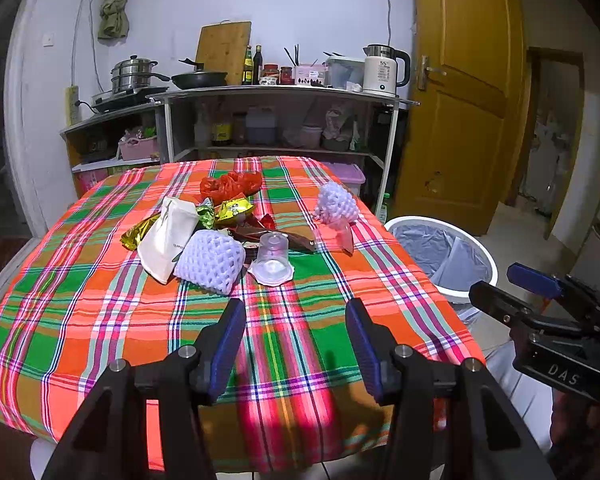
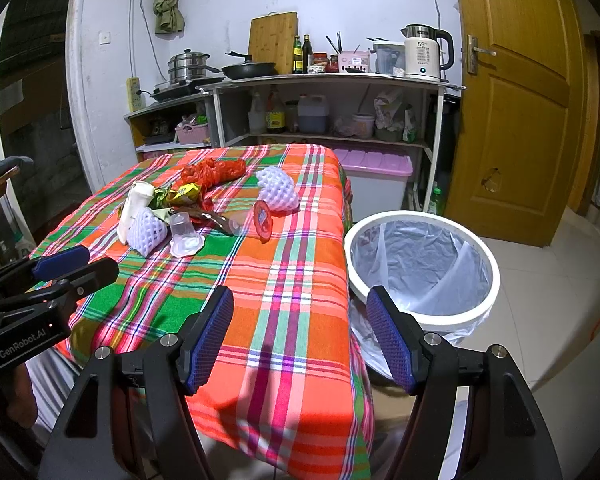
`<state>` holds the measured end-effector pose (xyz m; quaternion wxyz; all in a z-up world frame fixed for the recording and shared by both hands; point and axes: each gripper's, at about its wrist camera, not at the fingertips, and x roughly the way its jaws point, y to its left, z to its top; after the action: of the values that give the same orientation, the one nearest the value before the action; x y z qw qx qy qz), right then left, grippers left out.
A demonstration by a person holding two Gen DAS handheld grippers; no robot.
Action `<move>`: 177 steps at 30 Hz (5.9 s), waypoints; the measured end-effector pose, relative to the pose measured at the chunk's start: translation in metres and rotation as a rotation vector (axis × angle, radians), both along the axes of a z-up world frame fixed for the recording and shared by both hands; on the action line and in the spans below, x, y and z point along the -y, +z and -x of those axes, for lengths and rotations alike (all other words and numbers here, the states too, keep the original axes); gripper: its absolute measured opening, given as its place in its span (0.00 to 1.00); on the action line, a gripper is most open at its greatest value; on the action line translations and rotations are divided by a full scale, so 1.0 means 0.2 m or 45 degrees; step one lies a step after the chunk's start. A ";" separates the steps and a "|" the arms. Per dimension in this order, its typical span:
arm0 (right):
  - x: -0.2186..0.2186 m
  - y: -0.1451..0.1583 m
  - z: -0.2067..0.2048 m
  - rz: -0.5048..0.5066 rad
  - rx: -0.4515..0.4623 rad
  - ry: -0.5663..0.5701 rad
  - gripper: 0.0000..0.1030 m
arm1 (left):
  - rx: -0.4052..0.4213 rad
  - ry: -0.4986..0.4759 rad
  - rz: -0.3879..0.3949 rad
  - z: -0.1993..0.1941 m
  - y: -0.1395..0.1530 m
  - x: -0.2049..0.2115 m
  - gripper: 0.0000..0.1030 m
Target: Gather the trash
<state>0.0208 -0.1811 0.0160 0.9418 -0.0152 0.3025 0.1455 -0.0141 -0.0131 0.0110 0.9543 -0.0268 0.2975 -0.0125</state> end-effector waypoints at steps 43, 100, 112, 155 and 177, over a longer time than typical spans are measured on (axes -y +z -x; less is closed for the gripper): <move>-0.33 -0.11 -0.51 -0.028 -0.146 0.196 0.68 | -0.137 0.123 0.109 -0.43 -0.16 -0.45 0.50; 0.30 -0.17 -0.71 -0.216 -0.302 -0.147 0.52 | -0.034 -0.224 0.179 -0.64 0.12 -0.02 0.27; 0.58 -0.35 -0.80 -0.198 -0.395 -0.276 0.52 | -0.177 -0.483 0.204 -0.95 -0.09 0.49 0.28; 0.72 -0.30 -0.69 -0.194 -0.322 -0.339 0.59 | -0.260 -0.534 0.267 -1.08 -0.19 0.62 0.59; 0.35 0.00 -0.42 -0.180 -0.159 -0.081 0.59 | 0.009 -0.305 0.157 -0.53 0.06 0.19 0.52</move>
<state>0.1058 -0.2504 0.0155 0.9241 0.0698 0.3498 0.1371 0.0926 -0.0509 0.0238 0.9435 -0.0495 0.2940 -0.1447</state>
